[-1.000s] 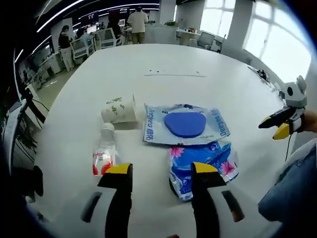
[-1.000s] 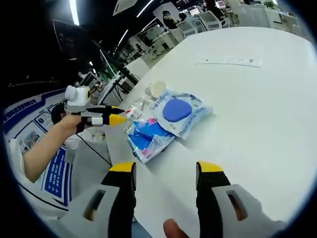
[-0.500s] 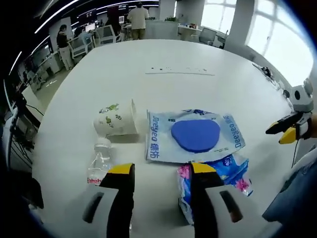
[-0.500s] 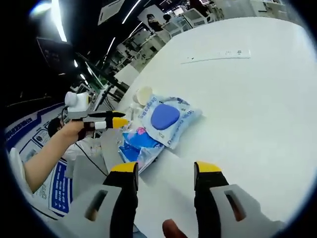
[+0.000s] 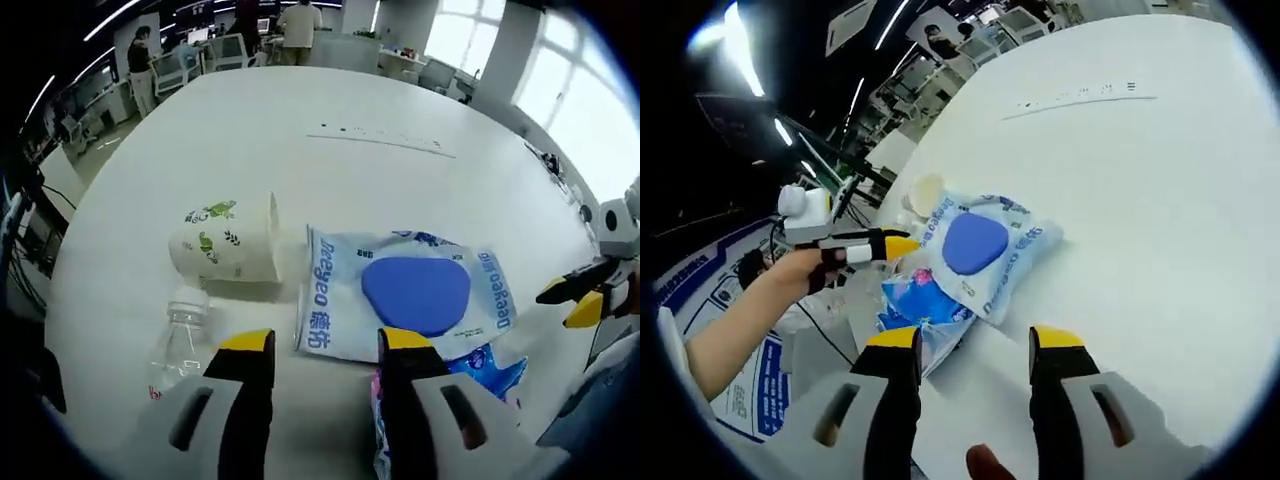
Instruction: Arrange the tabletop items into an orderly group along one side of the table until the central work area is clear of visible clutter.
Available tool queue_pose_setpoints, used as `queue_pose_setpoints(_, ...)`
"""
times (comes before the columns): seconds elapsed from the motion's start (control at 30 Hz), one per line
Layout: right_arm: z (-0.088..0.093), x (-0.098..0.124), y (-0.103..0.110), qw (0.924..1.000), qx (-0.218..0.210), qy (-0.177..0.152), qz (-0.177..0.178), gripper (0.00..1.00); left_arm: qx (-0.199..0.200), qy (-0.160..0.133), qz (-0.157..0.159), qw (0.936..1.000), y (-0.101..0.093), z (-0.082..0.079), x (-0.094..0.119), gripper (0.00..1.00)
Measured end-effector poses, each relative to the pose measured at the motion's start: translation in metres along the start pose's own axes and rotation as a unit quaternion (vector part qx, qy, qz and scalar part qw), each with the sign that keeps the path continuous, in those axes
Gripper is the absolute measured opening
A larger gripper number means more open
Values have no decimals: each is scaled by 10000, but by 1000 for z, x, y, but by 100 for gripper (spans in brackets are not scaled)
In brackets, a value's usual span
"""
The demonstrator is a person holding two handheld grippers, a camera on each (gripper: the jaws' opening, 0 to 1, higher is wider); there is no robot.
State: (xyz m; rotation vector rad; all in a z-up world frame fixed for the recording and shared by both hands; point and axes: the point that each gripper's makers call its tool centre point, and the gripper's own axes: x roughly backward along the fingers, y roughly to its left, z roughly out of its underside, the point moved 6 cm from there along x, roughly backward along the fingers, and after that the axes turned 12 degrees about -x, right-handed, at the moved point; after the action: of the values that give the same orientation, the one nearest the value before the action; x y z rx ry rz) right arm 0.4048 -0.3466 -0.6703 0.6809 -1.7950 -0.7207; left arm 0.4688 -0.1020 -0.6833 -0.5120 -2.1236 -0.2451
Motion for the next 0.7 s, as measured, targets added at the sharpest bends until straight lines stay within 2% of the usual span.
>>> queue_pose_setpoints(0.1,-5,-5,-3,10000,37,15,62,41,105,57,-11,9999,2,2,-5,36)
queue_pose_setpoints(0.33,-14,-25,-12,9991,-393,-97,150,39,206,110,-31,9997,4,4,-12,30)
queue_pose_setpoints(0.43,-13,-34,-15,9989,-442,-80,129,32,318,-37,29,9995,3,2,-15,24)
queue_pose_setpoints(0.47,-13,-37,-16,9990,-412,-61,154,30,500,-240,80,9984,1,-2,-17,22)
queue_pose_setpoints(0.5,-14,-40,-19,9991,-354,-87,197,28,614,-280,22,9977,3,-2,-18,22)
queue_pose_setpoints(0.63,-20,-44,-19,9981,-546,-279,41,23,639,-172,-79,9978,5,4,-21,17)
queue_pose_setpoints(0.7,-20,-47,-17,9996,-225,-159,46,16,556,-199,-149,9981,6,5,-21,12)
